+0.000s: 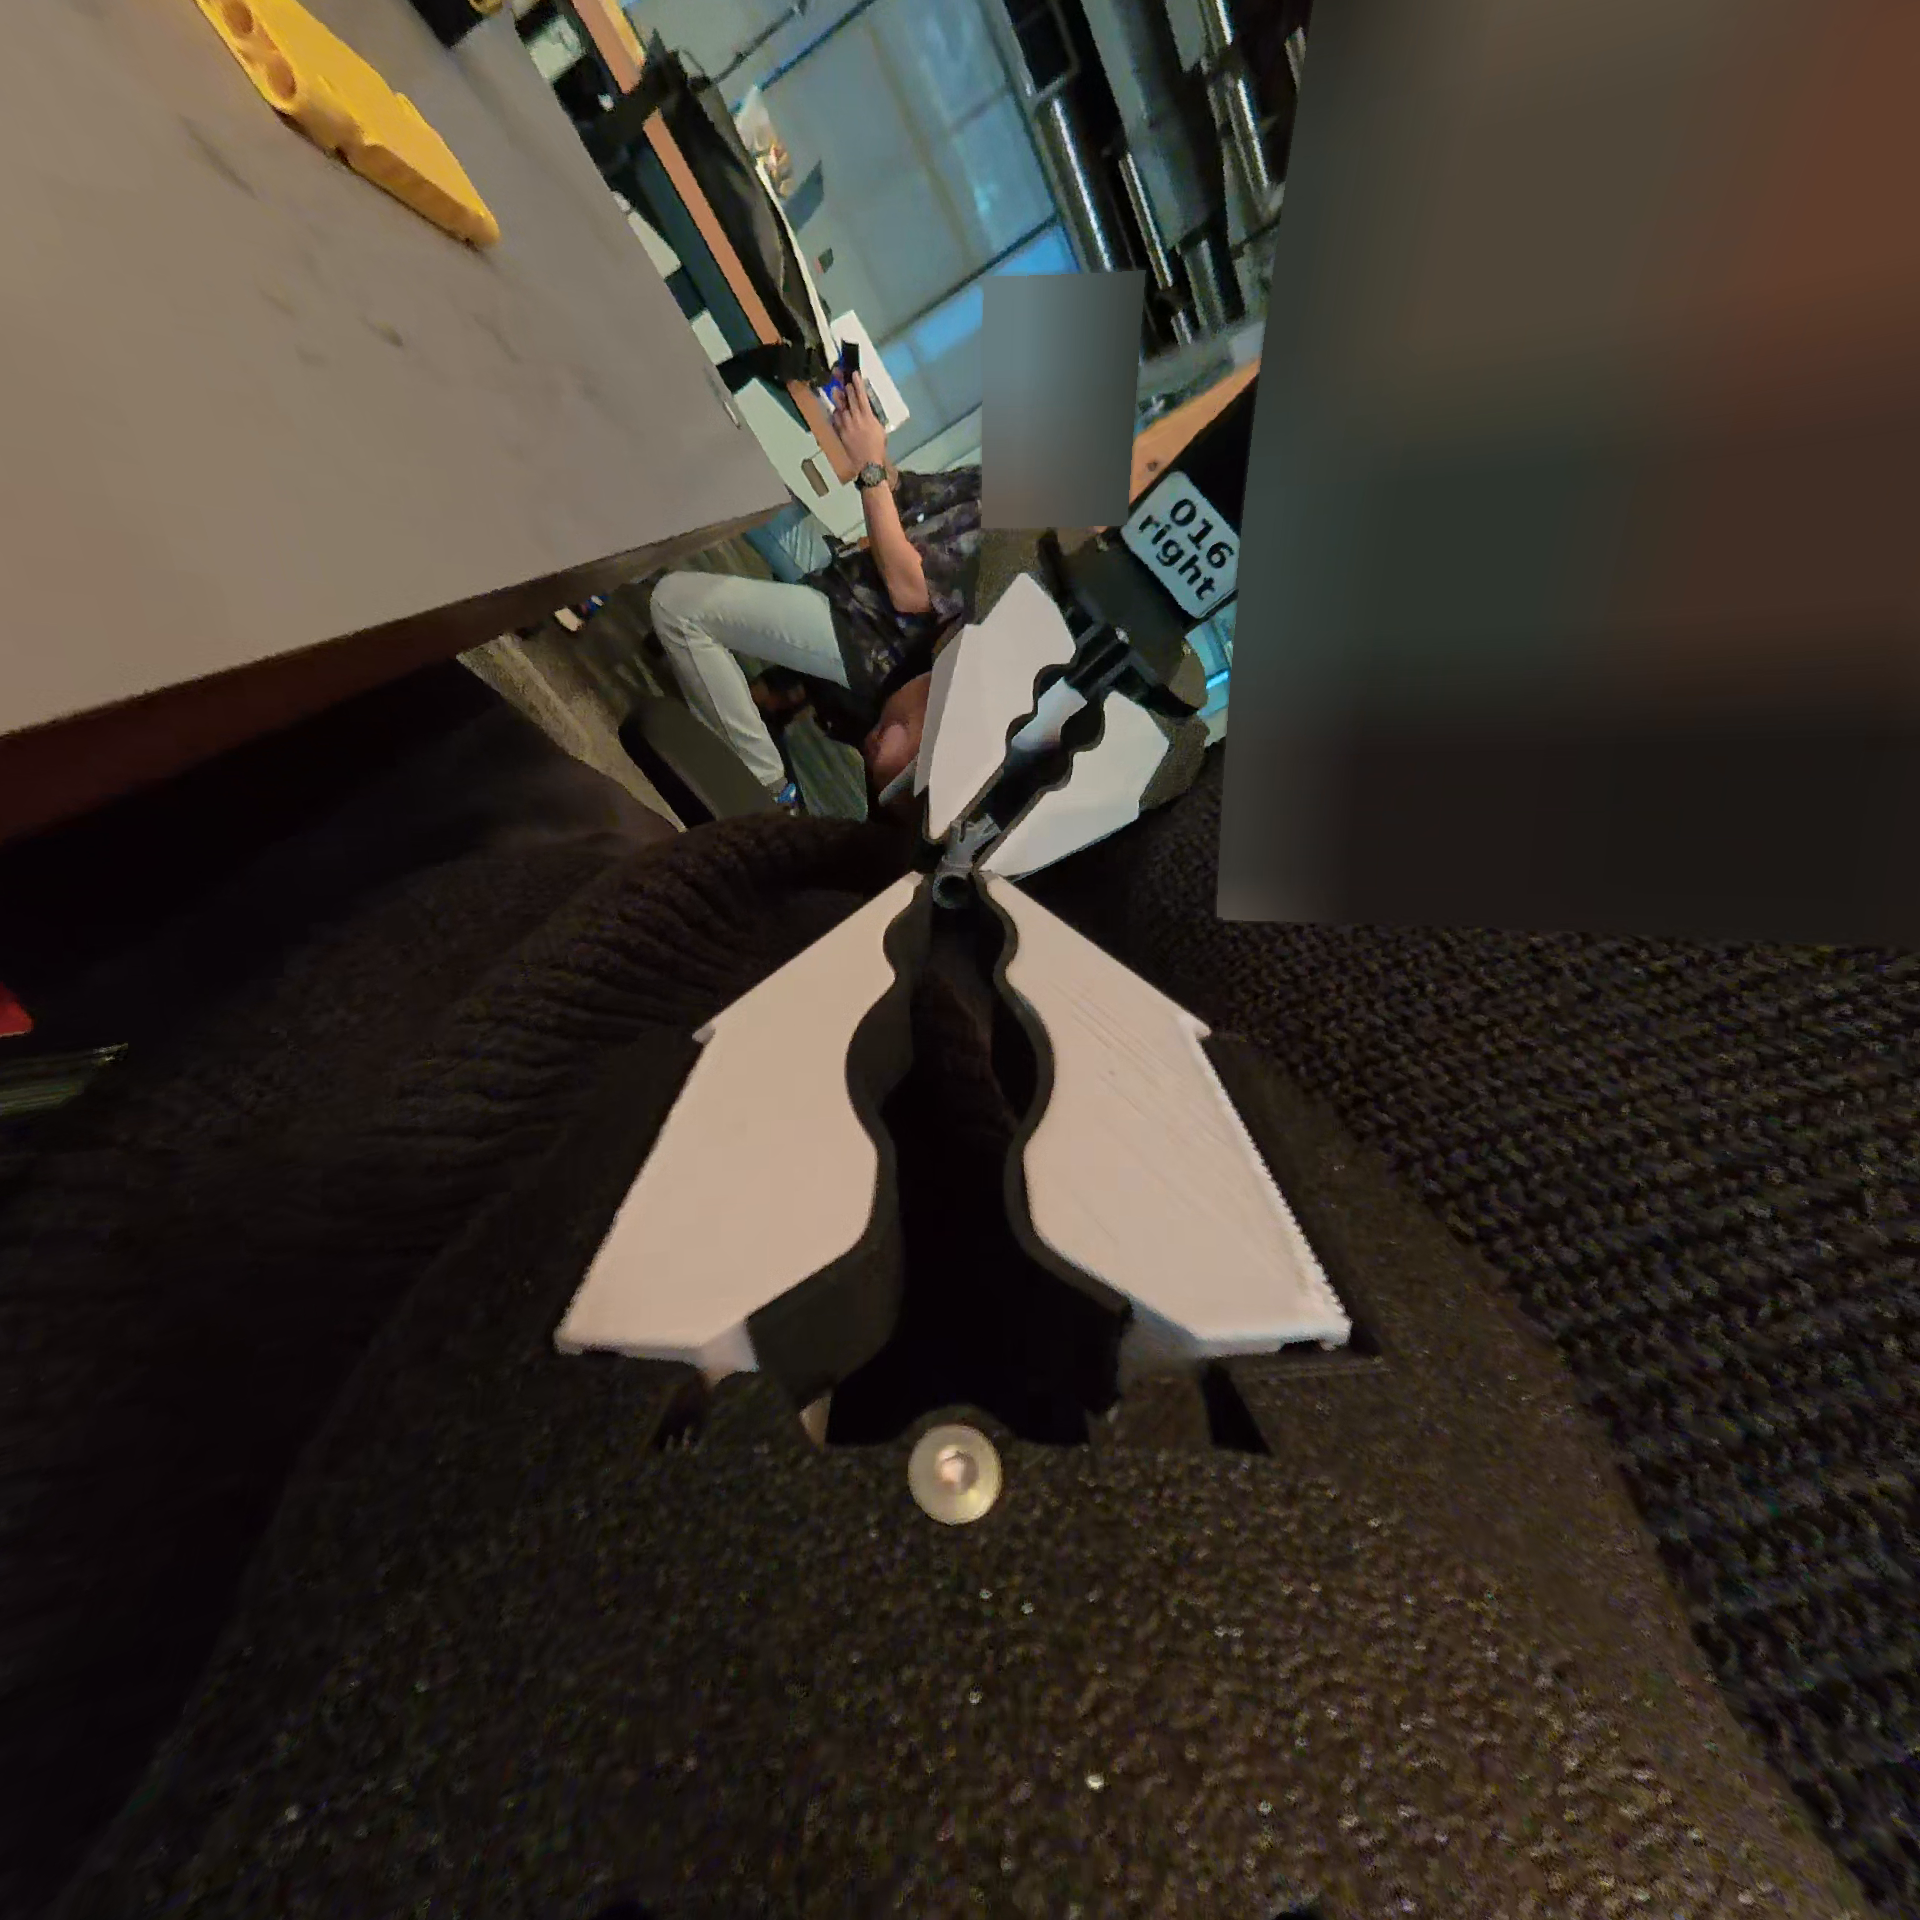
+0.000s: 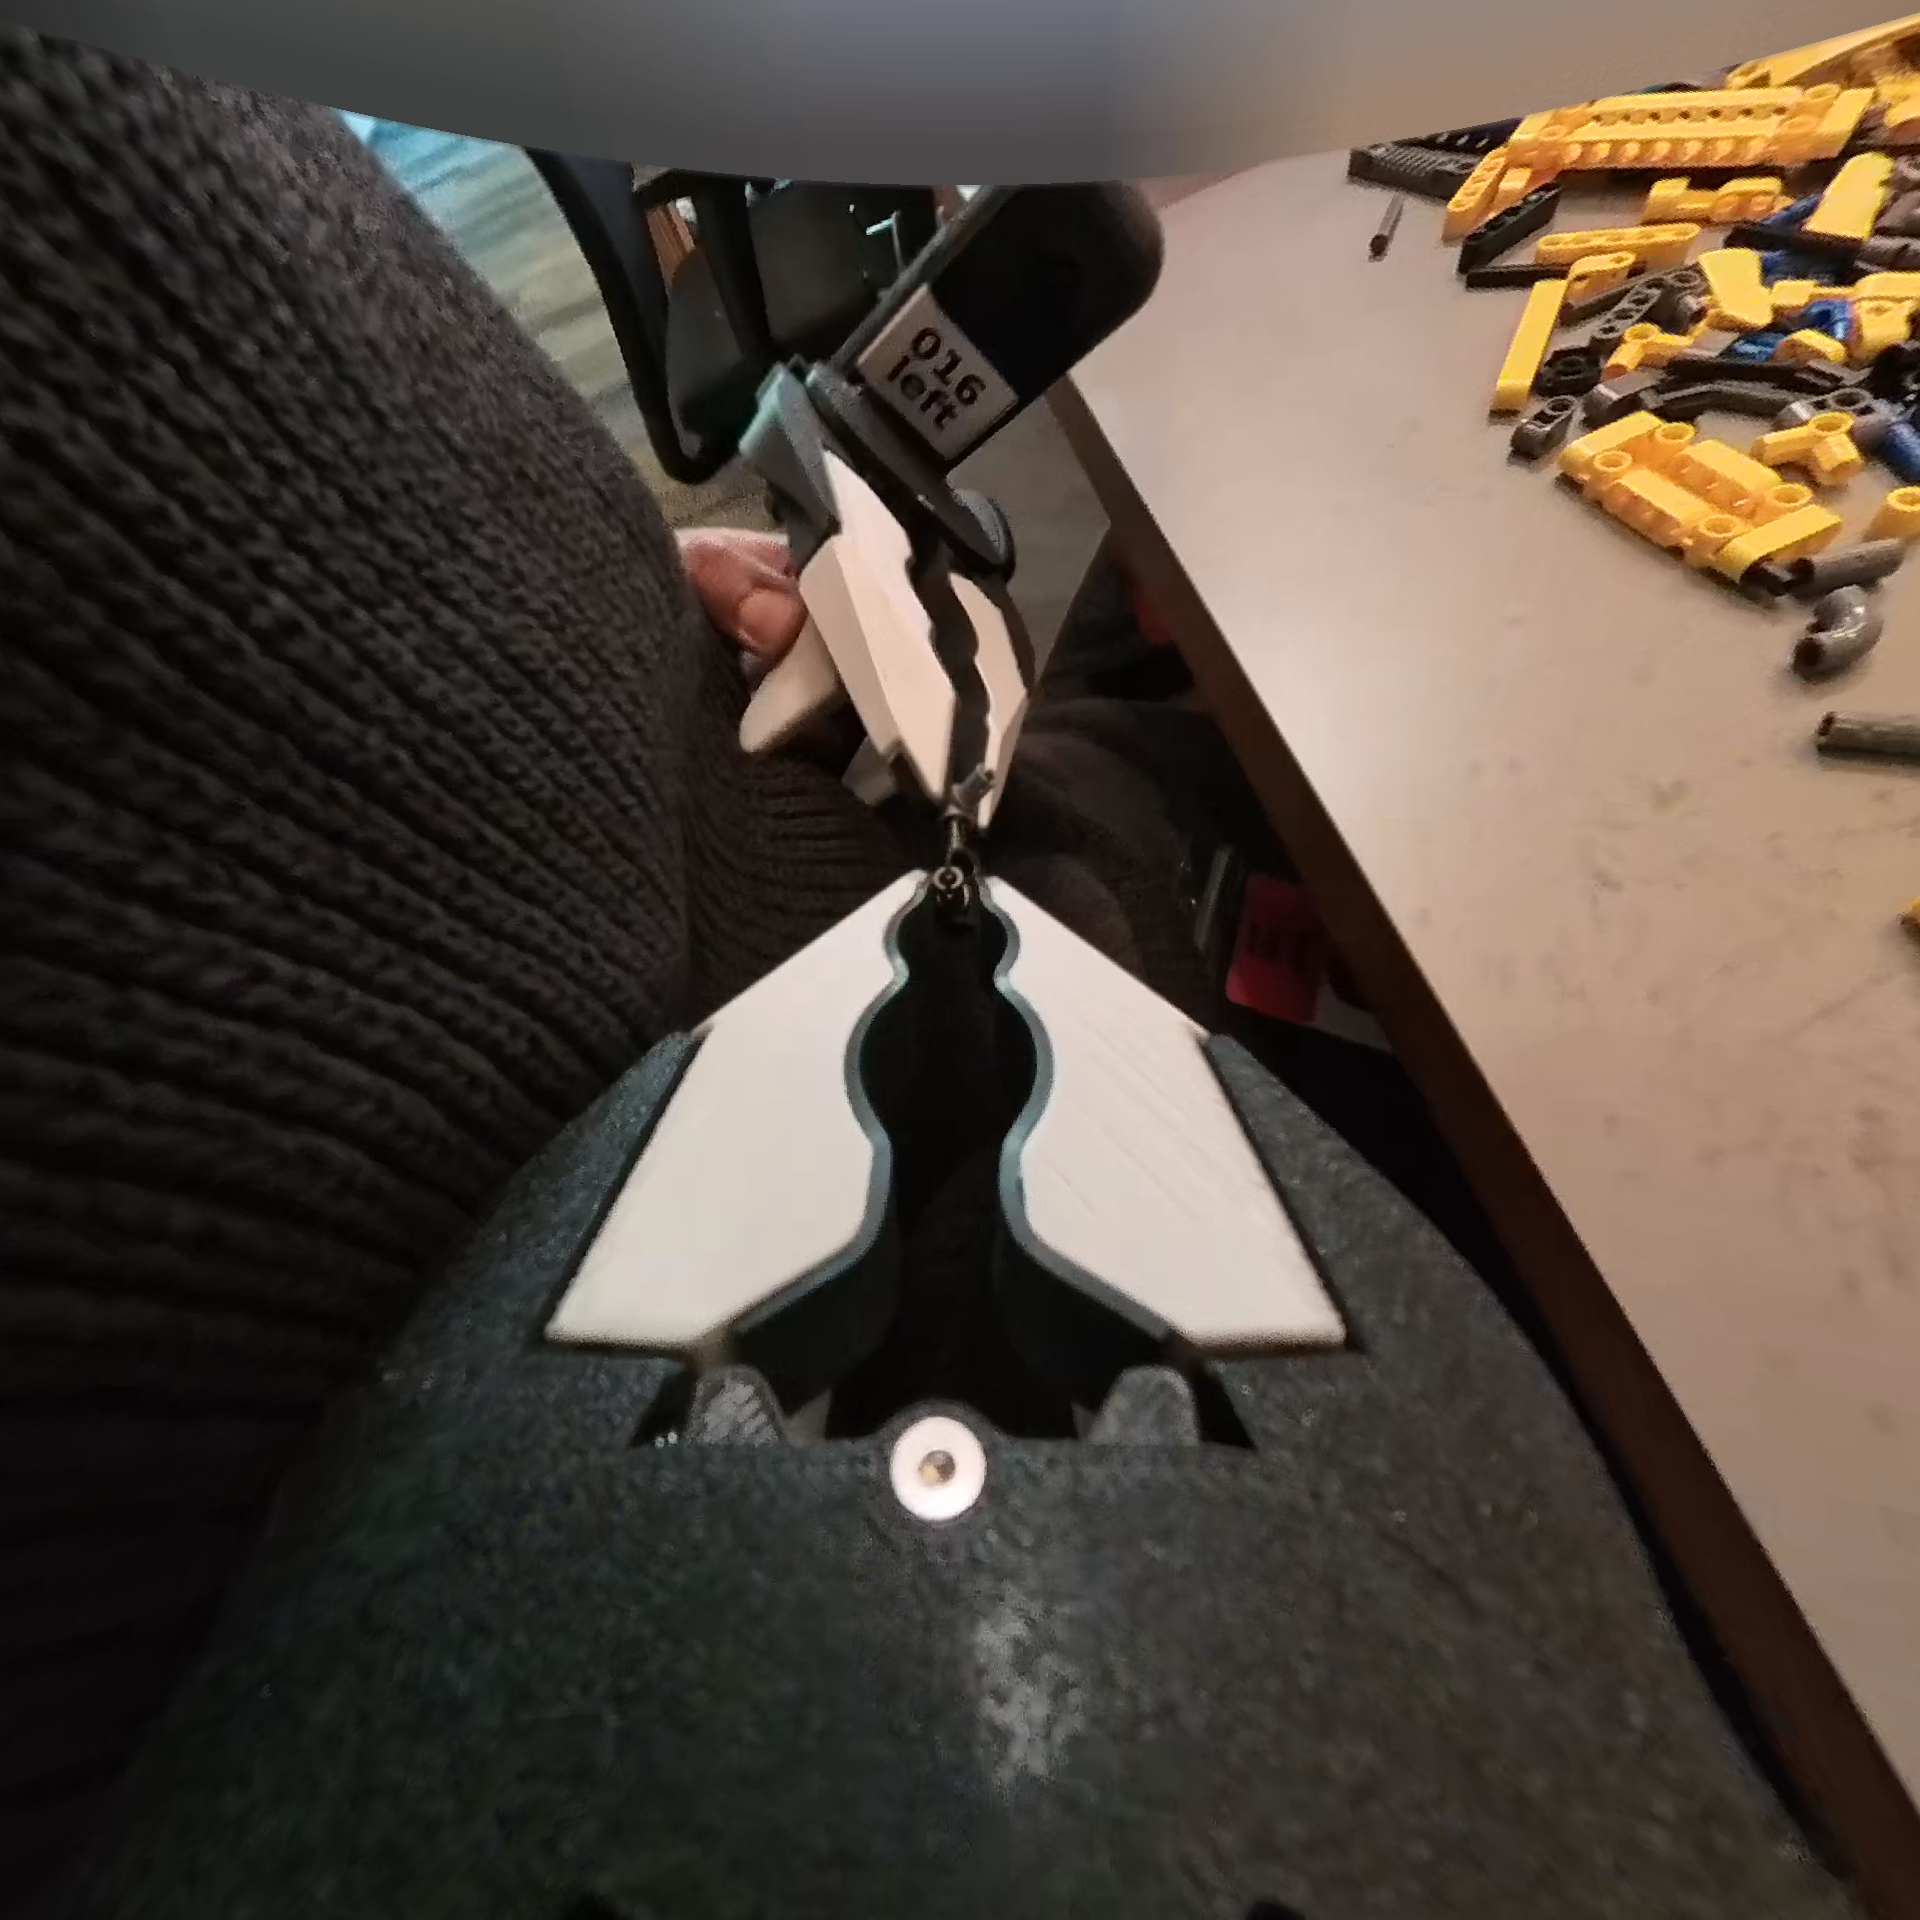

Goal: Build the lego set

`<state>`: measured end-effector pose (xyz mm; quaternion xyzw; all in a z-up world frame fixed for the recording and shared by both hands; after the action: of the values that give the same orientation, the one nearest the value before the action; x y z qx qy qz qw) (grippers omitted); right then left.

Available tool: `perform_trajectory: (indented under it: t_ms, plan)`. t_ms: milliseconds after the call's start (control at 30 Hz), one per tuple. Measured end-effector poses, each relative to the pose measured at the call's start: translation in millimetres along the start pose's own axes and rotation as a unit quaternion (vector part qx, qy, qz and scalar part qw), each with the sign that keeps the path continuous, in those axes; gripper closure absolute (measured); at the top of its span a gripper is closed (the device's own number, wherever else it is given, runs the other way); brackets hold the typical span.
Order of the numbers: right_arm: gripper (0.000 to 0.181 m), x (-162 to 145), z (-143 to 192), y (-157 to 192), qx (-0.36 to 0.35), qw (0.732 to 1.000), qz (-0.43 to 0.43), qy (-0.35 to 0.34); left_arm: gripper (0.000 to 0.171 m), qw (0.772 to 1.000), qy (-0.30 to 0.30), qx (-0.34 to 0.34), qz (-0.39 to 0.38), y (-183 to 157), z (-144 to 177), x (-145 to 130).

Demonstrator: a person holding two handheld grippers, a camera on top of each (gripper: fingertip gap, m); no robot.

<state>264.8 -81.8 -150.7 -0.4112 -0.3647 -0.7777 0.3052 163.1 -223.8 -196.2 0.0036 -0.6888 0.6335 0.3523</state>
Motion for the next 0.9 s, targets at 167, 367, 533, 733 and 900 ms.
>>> perform_trajectory:
  t_ms: [167,367,533,733,900]
  plan:
    - [0.176,-2.7,3.0,5.7,-0.008,0.999,0.039,0.025,0.166,0.999,0.036,0.009,0.001,-1.5,-5.1,-0.1]
    - [0.176,-5.6,3.2,7.0,-0.012,1.000,0.019,0.020,0.166,0.998,0.046,0.033,-0.014,-4.8,-6.2,-0.9]
    - [0.176,-7.8,3.7,8.9,0.001,1.000,0.001,0.018,0.166,0.996,0.067,0.047,-0.030,-8.9,-7.5,-3.7]
    - [0.176,-13.1,5.3,5.3,0.046,0.997,-0.062,-0.012,0.166,0.992,0.086,0.057,-0.075,-13.6,-9.0,-3.5]
    - [0.176,-22.6,5.1,0.6,0.111,0.983,-0.136,-0.054,0.166,0.985,0.107,0.057,-0.125,-18.8,-10.0,-4.3]
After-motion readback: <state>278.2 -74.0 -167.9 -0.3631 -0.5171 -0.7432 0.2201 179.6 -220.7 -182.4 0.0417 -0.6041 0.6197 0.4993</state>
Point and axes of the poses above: each gripper's, where its closed fingertips meet, z back along the fingers, x out of its top, y = z × x across the jaws, the point moved 9 cm from there along z, back along the fingers, and after that the axes turned 10 degrees about x, right-handed, at the moved point
